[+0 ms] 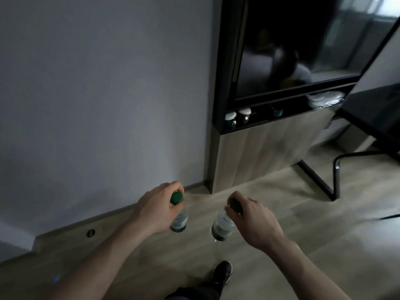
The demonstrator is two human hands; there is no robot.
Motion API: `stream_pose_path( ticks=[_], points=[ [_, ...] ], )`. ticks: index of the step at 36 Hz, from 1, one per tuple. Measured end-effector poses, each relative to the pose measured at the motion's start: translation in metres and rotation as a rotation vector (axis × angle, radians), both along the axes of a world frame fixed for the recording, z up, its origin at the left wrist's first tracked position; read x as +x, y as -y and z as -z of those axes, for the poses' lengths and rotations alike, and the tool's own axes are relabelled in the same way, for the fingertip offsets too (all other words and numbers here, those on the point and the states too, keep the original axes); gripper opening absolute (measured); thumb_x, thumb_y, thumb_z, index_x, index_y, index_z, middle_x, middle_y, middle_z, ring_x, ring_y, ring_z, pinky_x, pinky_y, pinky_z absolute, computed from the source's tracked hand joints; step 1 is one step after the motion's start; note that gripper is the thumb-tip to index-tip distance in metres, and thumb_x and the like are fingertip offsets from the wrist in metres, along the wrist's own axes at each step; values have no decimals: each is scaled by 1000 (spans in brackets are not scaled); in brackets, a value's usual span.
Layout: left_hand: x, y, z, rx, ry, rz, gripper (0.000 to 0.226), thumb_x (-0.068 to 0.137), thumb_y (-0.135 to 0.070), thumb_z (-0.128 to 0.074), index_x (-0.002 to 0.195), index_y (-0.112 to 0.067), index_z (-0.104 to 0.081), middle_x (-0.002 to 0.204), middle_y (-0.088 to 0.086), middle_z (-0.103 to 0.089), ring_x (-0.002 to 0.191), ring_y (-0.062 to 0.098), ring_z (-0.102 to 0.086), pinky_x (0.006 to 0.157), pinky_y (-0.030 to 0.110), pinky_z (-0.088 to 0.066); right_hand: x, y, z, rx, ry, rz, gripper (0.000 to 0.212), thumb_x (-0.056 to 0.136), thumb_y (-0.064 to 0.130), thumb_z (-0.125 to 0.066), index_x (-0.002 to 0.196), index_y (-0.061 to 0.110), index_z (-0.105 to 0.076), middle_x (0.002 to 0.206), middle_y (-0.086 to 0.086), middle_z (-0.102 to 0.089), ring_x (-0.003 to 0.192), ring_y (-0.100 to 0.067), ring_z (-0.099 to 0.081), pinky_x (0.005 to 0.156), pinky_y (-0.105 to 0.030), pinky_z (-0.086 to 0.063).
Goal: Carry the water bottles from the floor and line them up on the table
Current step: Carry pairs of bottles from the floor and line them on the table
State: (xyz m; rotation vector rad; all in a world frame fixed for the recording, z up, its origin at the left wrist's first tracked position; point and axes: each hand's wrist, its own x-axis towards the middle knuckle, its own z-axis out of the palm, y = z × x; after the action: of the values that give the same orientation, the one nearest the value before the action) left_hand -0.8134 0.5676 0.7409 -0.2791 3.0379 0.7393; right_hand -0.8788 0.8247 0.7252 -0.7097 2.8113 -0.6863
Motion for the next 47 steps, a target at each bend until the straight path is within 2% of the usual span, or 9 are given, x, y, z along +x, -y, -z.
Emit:
stream_pose_path(
  ticks=[6, 12, 15, 18, 25, 29, 35, 43, 47],
  points=[
    [-93, -50, 0, 63, 15, 105, 10, 90, -44, -61, 93, -41, -52, 94, -16, -60, 83, 12, -58, 75, 36, -51, -71, -54, -5, 71, -7, 86, 21, 94, 57, -45, 98, 36, -42, 85, 10, -60, 71, -18, -55, 61, -34, -41],
    [-190, -106, -3, 95, -4, 218, 14, 87, -46, -60, 96, -38, -53, 93, -14, -60, 84, 13, -58, 75, 37, -52, -143, -113, -6, 98, -34, 207, 23, 91, 59, -48, 93, 40, -37, 72, 14, -53, 57, -5, -46, 50, -22, -33],
    [-232, -144, -10, 75, 3, 267, 16, 86, -46, -60, 96, -35, -54, 92, -11, -58, 82, 16, -57, 73, 35, -49, -171, -146, -8, 90, -33, 271, 24, 90, 60, -49, 93, 40, -37, 69, 16, -49, 57, -8, -45, 50, -24, -30],
    [-266, -178, -15, 71, -9, 318, 17, 86, -46, -60, 95, -34, -53, 89, -11, -56, 81, 15, -55, 71, 33, -48, -194, -176, -10, 63, -43, 331, 25, 88, 61, -49, 94, 39, -37, 72, 16, -50, 62, -14, -45, 53, -31, -33],
    [-350, -267, -18, 80, -41, 367, 20, 82, -51, -59, 95, -37, -53, 93, -14, -60, 85, 15, -59, 73, 35, -52, -259, -265, -14, -4, -51, 410, 23, 90, 58, -50, 94, 37, -41, 71, 13, -58, 61, -11, -51, 50, -26, -33],
    [-385, -328, -13, 118, -50, 373, 20, 79, -55, -56, 91, -39, -53, 89, -13, -58, 83, 16, -58, 76, 40, -53, -295, -325, -10, -20, -52, 395, 23, 89, 57, -51, 94, 37, -41, 77, 13, -61, 74, -17, -60, 58, -33, -39],
    [-423, -420, -12, 142, -42, 315, 17, 80, -51, -58, 89, -38, -53, 86, -13, -58, 81, 15, -59, 75, 42, -53, -347, -428, -17, -24, -40, 350, 23, 89, 56, -52, 94, 36, -42, 78, 14, -58, 72, -14, -55, 58, -33, -40],
    [-464, -528, -19, 122, -72, 210, 14, 84, -46, -65, 86, -36, -55, 81, -14, -59, 72, 6, -56, 65, 31, -47, -415, -552, -37, 13, -3, 293, 25, 88, 55, -52, 92, 31, -46, 81, 10, -61, 77, -20, -58, 68, -41, -50],
    [-494, -572, -19, 116, -65, 200, 16, 85, -45, -67, 85, -34, -55, 75, -20, -58, 67, 4, -54, 56, 21, -34, -446, -603, -37, -12, 7, 298, 21, 87, 52, -54, 90, 33, -45, 77, 10, -60, 75, -21, -59, 67, -43, -51]
  ],
)
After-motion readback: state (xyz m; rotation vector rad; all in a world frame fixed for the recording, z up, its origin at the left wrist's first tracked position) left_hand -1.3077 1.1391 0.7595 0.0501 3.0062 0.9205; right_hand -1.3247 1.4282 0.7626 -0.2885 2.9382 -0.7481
